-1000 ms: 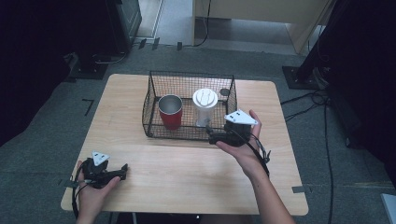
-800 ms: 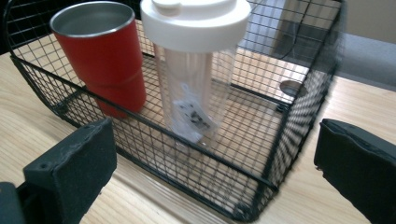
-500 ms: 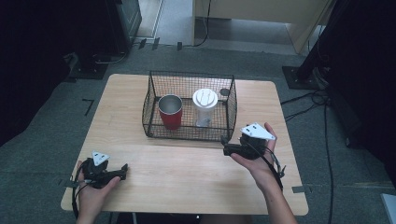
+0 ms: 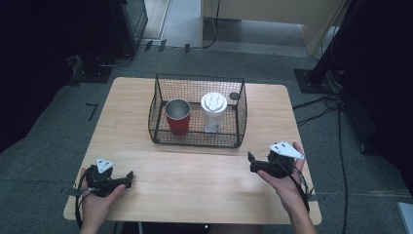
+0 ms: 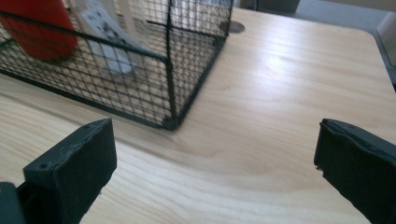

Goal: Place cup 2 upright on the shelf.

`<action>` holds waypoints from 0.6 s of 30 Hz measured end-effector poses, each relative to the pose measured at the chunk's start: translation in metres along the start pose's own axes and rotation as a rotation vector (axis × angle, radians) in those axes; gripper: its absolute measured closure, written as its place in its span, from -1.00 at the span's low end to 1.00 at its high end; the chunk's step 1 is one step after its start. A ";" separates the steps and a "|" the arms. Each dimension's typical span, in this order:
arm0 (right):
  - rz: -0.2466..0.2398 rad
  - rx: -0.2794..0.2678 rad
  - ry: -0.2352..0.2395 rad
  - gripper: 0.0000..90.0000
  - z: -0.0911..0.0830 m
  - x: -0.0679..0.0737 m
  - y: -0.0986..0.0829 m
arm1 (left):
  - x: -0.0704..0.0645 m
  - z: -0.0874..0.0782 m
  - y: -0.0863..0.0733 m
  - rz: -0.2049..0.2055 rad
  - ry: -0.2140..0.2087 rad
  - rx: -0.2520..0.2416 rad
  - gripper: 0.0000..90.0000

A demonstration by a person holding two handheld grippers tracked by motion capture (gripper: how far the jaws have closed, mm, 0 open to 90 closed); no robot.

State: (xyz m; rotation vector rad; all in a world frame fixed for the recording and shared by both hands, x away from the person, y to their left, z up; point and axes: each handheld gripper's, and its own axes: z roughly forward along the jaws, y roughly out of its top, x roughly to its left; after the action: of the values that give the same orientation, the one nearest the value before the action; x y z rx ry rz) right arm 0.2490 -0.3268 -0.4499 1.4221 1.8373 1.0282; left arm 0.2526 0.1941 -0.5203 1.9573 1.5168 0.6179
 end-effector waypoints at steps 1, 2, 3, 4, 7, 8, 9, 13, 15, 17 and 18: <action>0.001 0.005 -0.006 -1.00 -0.001 -0.003 -0.003 | 0.000 0.000 0.000 0.000 0.000 0.000 -1.00; 0.004 0.009 -0.012 -1.00 -0.001 -0.005 -0.006 | 0.000 0.000 0.000 0.000 0.000 0.000 -1.00; 0.008 0.011 -0.015 -1.00 -0.002 -0.008 -0.008 | 0.000 0.000 0.000 0.000 0.000 0.000 -1.00; 0.013 0.013 -0.021 -1.00 -0.002 -0.010 -0.011 | 0.000 0.000 0.000 0.000 0.000 0.000 -1.00; 0.027 0.017 -0.034 -1.00 -0.004 -0.017 -0.019 | 0.000 0.000 0.000 -0.001 0.000 0.000 -1.00; 0.034 0.022 -0.041 -1.00 -0.004 -0.019 -0.022 | 0.000 0.000 0.000 0.001 0.000 0.001 -1.00; 0.045 0.027 -0.046 -1.00 -0.004 -0.020 -0.025 | 0.000 0.000 0.000 0.001 0.000 0.001 -1.00; 0.063 0.044 -0.060 -1.00 -0.004 -0.028 -0.038 | 0.000 0.000 0.000 0.001 0.000 0.001 -1.00; 0.068 0.055 -0.072 -1.00 -0.004 -0.032 -0.044 | 0.000 0.000 0.000 0.001 0.000 0.001 -1.00; 0.074 0.066 -0.081 -1.00 -0.005 -0.036 -0.050 | 0.000 0.000 0.000 0.001 0.000 0.001 -1.00; 0.074 0.073 -0.085 -1.00 -0.005 -0.039 -0.053 | 0.000 0.000 0.000 0.001 0.000 0.001 -1.00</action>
State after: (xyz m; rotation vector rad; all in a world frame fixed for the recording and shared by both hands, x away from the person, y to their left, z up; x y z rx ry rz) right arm 0.2275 -0.3722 -0.4919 1.5640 1.7888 0.9295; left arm 0.2526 0.1942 -0.5202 1.9589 1.5167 0.6180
